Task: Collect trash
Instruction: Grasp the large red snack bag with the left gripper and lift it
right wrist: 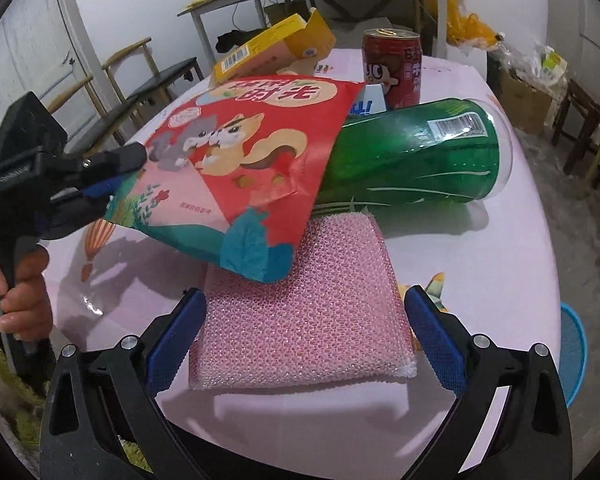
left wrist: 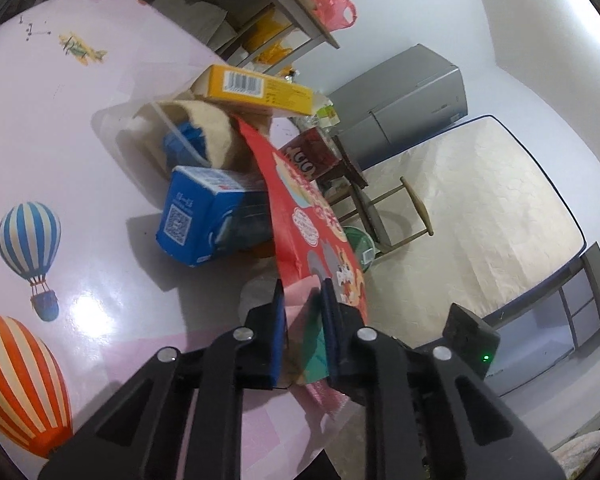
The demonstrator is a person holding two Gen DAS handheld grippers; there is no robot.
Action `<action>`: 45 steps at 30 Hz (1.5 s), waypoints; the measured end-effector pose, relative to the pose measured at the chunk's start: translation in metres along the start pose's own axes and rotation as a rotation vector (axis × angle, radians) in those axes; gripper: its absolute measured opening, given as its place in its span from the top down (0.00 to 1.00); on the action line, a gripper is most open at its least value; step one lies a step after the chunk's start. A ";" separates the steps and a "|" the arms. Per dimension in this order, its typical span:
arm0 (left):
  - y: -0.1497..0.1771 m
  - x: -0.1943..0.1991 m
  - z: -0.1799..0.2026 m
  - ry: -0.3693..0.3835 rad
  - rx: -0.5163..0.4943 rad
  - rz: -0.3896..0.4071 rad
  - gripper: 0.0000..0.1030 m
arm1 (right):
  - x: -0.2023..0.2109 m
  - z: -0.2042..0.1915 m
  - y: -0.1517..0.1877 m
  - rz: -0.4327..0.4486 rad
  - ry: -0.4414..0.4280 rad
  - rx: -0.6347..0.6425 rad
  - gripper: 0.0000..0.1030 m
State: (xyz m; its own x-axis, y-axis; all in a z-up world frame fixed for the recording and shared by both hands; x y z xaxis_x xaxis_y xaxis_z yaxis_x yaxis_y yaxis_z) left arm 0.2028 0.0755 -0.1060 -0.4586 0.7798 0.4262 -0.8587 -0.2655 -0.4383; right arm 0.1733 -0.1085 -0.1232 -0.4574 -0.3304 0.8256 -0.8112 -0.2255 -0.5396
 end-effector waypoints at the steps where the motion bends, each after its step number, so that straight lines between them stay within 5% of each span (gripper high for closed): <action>1: 0.000 0.002 0.002 0.001 -0.005 0.009 0.88 | 0.000 -0.001 0.000 0.001 0.002 0.003 0.07; 14: 0.017 0.106 0.023 0.012 -0.076 0.169 0.97 | 0.000 -0.004 0.000 0.009 0.022 0.029 0.07; 19: 0.038 0.151 0.006 -0.069 -0.056 0.213 0.98 | -0.001 -0.006 0.001 0.012 0.024 0.036 0.07; 24: 0.068 0.164 -0.040 -0.173 0.073 0.169 0.95 | 0.000 -0.008 0.003 0.013 0.029 0.037 0.07; 27: 0.075 0.160 -0.057 -0.222 0.135 0.136 0.82 | 0.000 -0.008 0.004 0.015 0.030 0.035 0.07; 29: 0.074 0.159 -0.060 -0.253 0.137 0.138 0.60 | 0.001 -0.008 0.003 0.015 0.031 0.029 0.07; 37: 0.046 0.150 -0.047 -0.492 -0.019 0.166 0.22 | 0.005 -0.006 0.006 0.018 0.048 0.004 0.07; 42: 0.040 0.118 -0.034 -0.510 -0.077 0.128 0.18 | 0.036 -0.006 -0.003 0.124 0.100 -0.026 0.08; 45: 0.040 0.110 -0.035 -0.534 -0.093 0.126 0.19 | 0.062 -0.017 -0.009 0.195 -0.008 -0.066 0.09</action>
State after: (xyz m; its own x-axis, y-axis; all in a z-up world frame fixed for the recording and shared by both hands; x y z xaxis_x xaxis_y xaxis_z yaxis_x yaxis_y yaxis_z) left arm 0.1258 0.1707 -0.1047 -0.6297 0.3434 0.6968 -0.7768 -0.2678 -0.5699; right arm 0.1464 -0.1112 -0.0644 -0.6055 -0.3696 0.7048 -0.7295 -0.0961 -0.6772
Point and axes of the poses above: each gripper's, at about its wrist camera, not at the fingertips, and x roughly against the way its jaws point, z to its right, y to its underside, the point moved 8 cm from there along -x, roughly the way its jaws point, and after that the axes turned 3 degrees about -z, right-handed, at the moved point
